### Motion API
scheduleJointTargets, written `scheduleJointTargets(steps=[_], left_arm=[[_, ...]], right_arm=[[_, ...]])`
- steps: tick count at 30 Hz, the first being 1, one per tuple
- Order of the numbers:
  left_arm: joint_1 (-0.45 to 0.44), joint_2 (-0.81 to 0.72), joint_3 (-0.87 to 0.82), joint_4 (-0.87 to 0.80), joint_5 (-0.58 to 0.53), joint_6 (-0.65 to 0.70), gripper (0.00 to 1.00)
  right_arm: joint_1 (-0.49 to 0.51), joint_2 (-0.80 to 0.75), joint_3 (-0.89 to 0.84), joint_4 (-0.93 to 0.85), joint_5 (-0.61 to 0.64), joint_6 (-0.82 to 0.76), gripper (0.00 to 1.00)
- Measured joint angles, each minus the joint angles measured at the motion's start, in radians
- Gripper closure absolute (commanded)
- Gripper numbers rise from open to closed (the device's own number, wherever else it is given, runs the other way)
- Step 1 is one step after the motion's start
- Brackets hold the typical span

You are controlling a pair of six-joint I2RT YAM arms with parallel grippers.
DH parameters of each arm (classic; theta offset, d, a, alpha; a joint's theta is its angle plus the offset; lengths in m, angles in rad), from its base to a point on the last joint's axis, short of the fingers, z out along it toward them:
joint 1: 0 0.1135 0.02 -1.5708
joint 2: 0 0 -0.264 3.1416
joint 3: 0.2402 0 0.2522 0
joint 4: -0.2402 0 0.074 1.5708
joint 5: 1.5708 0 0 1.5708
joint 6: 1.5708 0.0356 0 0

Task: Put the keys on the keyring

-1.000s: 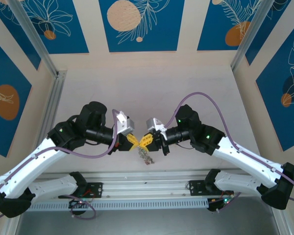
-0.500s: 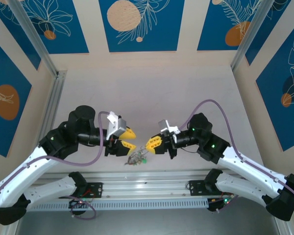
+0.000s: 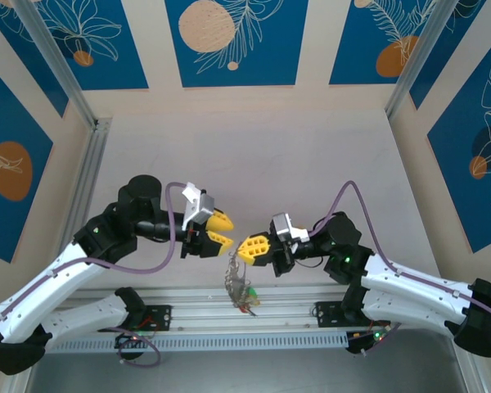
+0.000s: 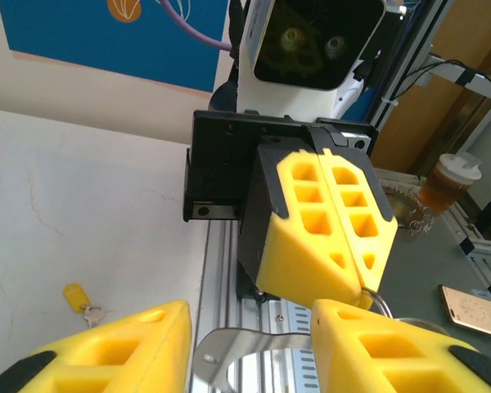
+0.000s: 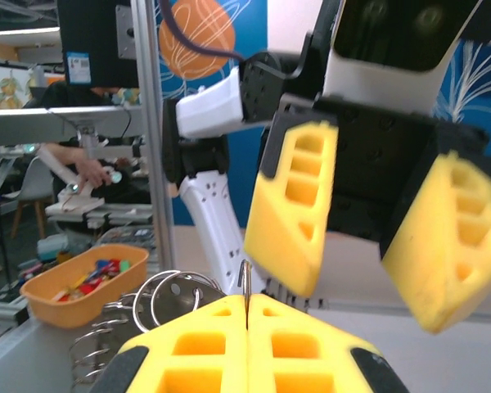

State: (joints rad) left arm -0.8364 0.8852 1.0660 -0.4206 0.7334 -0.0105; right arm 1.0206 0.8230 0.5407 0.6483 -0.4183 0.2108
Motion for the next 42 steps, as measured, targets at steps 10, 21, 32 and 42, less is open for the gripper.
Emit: scheduleJointTargets(steps=[10,21,32,42], left_arm=[[0.000,-0.014,-0.007,0.032,-0.002,-0.011,0.55],[0.000,-0.042,-0.012,0.078,-0.001,-0.015,0.56],[-0.009,-0.036,-0.014,0.130,0.001,-0.025,0.59],[-0.024,-0.005,-0.014,0.148,0.007,-0.021,0.59]], right_arm=[[0.001,0.000,-0.007,0.099,0.106,0.000,1.00],[0.000,-0.006,-0.013,0.175,0.164,0.008,1.00],[0.000,-0.016,-0.013,0.173,0.177,0.008,1.00],[0.000,-0.016,-0.013,0.166,0.192,0.008,1.00]])
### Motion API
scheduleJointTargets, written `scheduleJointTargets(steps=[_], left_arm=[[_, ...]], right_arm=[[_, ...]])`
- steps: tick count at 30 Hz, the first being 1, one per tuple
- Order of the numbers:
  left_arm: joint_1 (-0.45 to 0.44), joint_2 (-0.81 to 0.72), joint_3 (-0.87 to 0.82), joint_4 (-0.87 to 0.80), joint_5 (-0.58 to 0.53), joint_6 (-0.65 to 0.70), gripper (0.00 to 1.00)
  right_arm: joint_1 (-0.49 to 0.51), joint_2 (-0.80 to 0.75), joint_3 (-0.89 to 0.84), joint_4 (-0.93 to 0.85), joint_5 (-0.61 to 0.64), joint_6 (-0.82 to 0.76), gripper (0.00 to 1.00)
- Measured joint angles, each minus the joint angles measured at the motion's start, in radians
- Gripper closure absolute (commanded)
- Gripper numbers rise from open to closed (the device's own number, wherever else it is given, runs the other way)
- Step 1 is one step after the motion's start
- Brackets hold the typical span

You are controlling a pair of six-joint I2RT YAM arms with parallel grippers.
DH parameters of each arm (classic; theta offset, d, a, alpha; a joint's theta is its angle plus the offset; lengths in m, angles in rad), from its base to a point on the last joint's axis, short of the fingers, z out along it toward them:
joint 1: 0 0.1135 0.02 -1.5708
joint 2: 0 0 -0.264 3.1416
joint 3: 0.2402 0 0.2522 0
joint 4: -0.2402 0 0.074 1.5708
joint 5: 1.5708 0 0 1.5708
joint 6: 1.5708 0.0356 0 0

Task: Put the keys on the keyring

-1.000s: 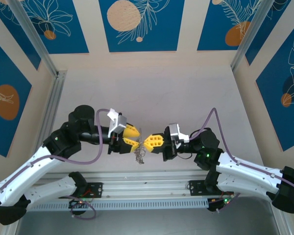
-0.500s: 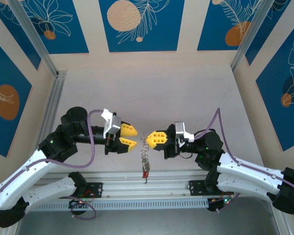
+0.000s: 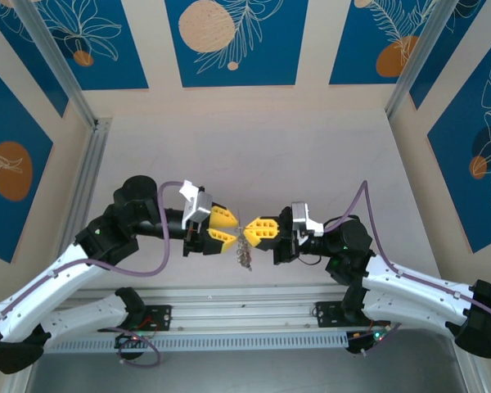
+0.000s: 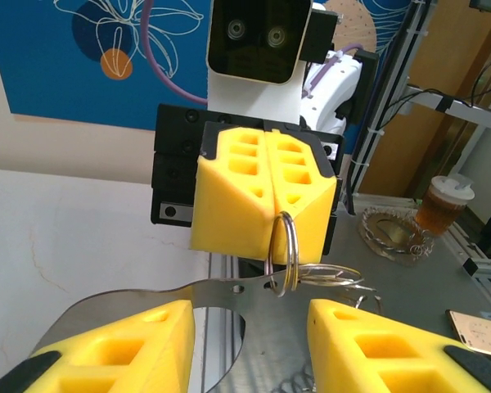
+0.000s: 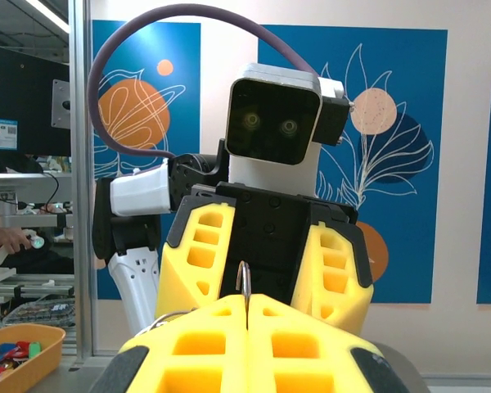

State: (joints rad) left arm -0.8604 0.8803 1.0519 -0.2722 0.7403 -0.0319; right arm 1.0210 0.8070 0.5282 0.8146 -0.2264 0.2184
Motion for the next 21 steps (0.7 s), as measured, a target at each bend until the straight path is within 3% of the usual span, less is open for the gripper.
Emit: scheduleJointTargets(steps=[14,21], left_arm=[[-0.003,0.000,0.025,-0.001,0.000,0.015,0.61],[-0.012,0.000,0.027,-0.005,-0.005,0.020,0.77]], right_arm=[[0.000,0.002,0.000,-0.019,0.013,0.000,1.00],[0.000,0.002,0.000,-0.022,0.018,0.000,1.00]])
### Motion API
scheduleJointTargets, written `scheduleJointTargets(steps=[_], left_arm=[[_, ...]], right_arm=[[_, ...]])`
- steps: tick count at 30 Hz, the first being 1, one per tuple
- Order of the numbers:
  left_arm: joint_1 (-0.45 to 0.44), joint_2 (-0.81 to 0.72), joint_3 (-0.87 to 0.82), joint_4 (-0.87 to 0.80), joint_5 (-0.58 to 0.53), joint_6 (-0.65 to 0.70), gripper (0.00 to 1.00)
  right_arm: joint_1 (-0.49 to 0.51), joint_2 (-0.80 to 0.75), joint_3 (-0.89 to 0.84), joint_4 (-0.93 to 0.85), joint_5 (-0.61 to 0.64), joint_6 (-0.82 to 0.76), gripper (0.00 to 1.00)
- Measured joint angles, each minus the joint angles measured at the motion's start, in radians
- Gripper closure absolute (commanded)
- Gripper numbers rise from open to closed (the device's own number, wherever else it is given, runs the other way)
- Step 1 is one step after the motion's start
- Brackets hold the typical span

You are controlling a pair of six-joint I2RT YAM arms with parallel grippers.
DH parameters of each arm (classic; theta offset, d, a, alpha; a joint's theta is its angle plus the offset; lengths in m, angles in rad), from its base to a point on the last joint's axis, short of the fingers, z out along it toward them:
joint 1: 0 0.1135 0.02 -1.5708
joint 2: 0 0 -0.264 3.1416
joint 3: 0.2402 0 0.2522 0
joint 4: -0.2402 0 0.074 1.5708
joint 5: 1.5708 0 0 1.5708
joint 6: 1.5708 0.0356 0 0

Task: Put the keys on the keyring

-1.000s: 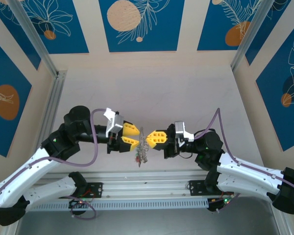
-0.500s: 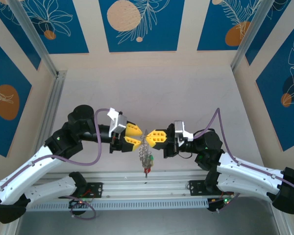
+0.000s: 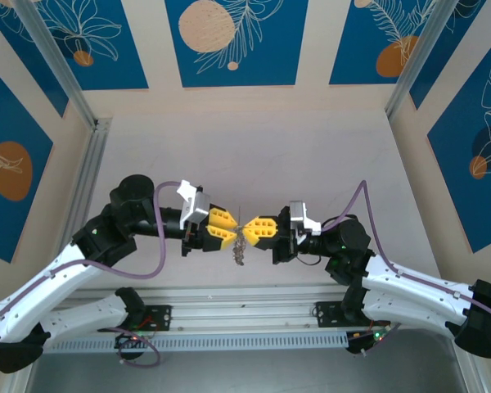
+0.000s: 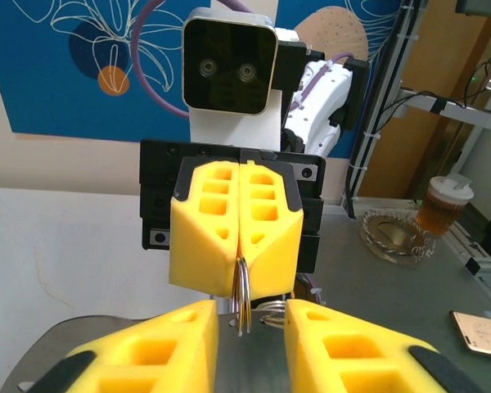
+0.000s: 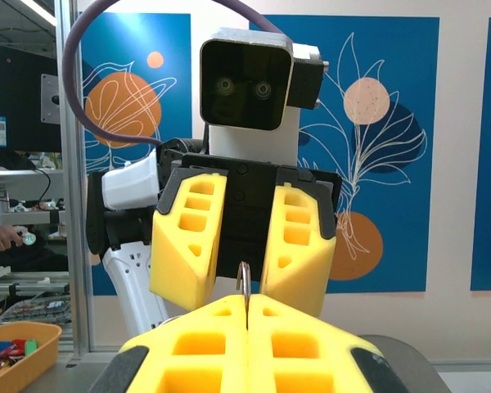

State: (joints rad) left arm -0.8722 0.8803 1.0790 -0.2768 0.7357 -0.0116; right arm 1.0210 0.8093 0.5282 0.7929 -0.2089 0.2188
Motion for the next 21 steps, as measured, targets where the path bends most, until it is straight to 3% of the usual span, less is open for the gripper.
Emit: scheduleJointTargets(steps=[6,7,10,11,12,21], left_arm=[[-0.002,0.000,0.001,-0.004,-0.016,0.017,1.00],[-0.002,0.000,0.004,-0.009,-0.022,0.018,1.00],[-0.004,0.000,0.019,-0.054,-0.050,0.031,1.00],[-0.005,0.000,0.026,-0.080,-0.066,0.041,1.00],[-0.005,0.000,0.033,-0.106,-0.084,0.049,1.00],[-0.022,0.119,0.182,-0.397,-0.279,0.170,1.00]], right_arm=[[0.001,0.000,0.000,0.000,0.000,0.004,1.00],[0.001,0.000,0.000,-0.001,0.000,0.004,0.98],[0.001,-0.004,0.009,-0.052,0.002,-0.003,0.50],[0.001,-0.010,0.021,-0.102,0.001,-0.013,0.16],[0.001,-0.016,0.045,-0.174,0.003,-0.034,0.00],[0.007,-0.121,0.356,-0.877,0.104,-0.314,0.00]])
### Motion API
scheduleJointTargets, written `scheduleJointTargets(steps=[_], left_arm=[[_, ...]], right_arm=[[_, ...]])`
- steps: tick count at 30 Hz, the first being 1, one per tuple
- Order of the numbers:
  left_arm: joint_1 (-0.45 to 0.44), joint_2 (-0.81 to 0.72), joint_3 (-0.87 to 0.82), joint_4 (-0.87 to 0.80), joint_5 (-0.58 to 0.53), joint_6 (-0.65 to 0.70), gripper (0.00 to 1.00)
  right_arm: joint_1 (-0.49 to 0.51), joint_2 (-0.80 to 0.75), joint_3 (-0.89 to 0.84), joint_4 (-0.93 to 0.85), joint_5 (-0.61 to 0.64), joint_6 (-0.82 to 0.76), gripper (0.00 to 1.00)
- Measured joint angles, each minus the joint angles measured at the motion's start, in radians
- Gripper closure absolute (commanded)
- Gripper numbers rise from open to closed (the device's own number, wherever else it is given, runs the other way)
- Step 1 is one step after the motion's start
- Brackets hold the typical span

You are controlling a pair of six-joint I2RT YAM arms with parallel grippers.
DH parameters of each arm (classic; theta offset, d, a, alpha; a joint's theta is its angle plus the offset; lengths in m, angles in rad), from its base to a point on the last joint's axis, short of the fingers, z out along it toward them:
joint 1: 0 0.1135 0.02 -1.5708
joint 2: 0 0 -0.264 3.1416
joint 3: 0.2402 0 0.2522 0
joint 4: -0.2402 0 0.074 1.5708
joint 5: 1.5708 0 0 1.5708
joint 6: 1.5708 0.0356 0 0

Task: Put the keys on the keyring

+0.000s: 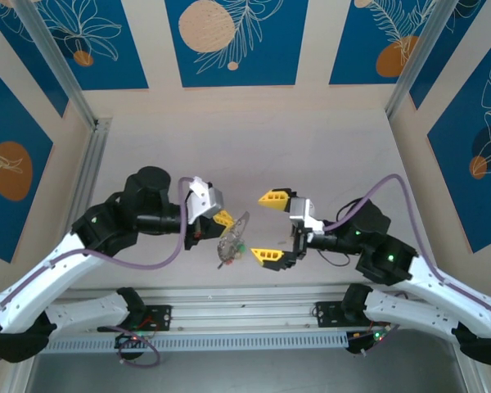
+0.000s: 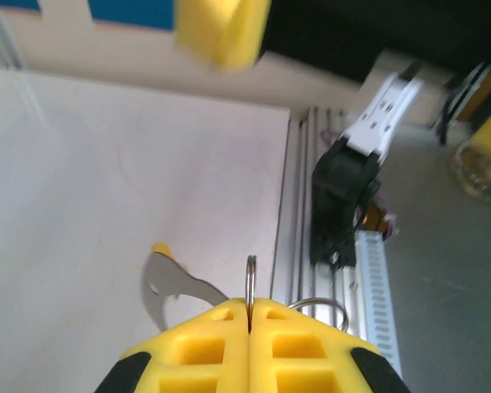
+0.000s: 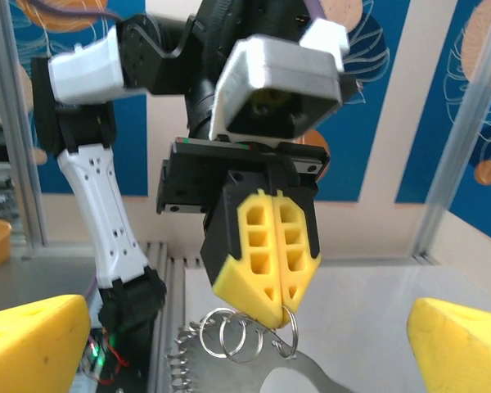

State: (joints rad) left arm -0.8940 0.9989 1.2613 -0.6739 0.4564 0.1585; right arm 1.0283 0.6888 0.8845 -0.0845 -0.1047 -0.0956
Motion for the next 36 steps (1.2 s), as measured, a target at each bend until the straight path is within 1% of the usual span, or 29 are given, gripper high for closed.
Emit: scheduleJointTargets(steps=[2,3,4,5,6,7,11,14,18,25,36], left_arm=[[-0.024,0.055,0.041,-0.076,-0.053,0.031,1.00],[-0.035,0.076,0.056,-0.105,-0.071,0.041,1.00],[-0.050,0.103,0.075,-0.140,-0.092,0.056,1.00],[-0.061,0.122,0.086,-0.161,-0.103,0.063,1.00],[-0.073,0.139,0.098,-0.185,-0.115,0.072,1.00],[-0.081,0.151,0.108,-0.207,-0.124,0.080,1.00],[-0.098,0.167,0.139,-0.273,-0.143,0.103,1.00],[-0.108,0.167,0.167,-0.312,-0.147,0.111,1.00],[-0.133,0.177,0.196,-0.357,-0.148,0.114,1.00],[-0.159,0.196,0.210,-0.412,-0.152,0.122,1.00],[-0.170,0.196,0.210,-0.418,-0.155,0.132,1.00]], right_arm=[[0.000,-0.003,0.043,-0.102,0.016,-0.043,0.13],[0.000,0.000,0.054,-0.139,0.023,-0.063,0.21],[0.000,0.007,0.062,-0.175,0.027,-0.077,0.32],[0.000,0.017,0.064,-0.206,0.030,-0.090,0.40],[0.000,0.030,0.064,-0.234,0.032,-0.101,0.46],[0.000,0.045,0.064,-0.262,0.037,-0.110,0.49],[-0.001,0.094,0.060,-0.338,0.042,-0.135,0.50],[-0.005,0.094,0.056,-0.359,0.035,-0.141,0.50],[-0.012,0.095,0.056,-0.356,0.011,-0.141,0.51],[-0.013,0.132,0.048,-0.327,-0.054,-0.138,0.61],[-0.013,0.188,0.037,-0.271,-0.134,-0.129,0.66]])
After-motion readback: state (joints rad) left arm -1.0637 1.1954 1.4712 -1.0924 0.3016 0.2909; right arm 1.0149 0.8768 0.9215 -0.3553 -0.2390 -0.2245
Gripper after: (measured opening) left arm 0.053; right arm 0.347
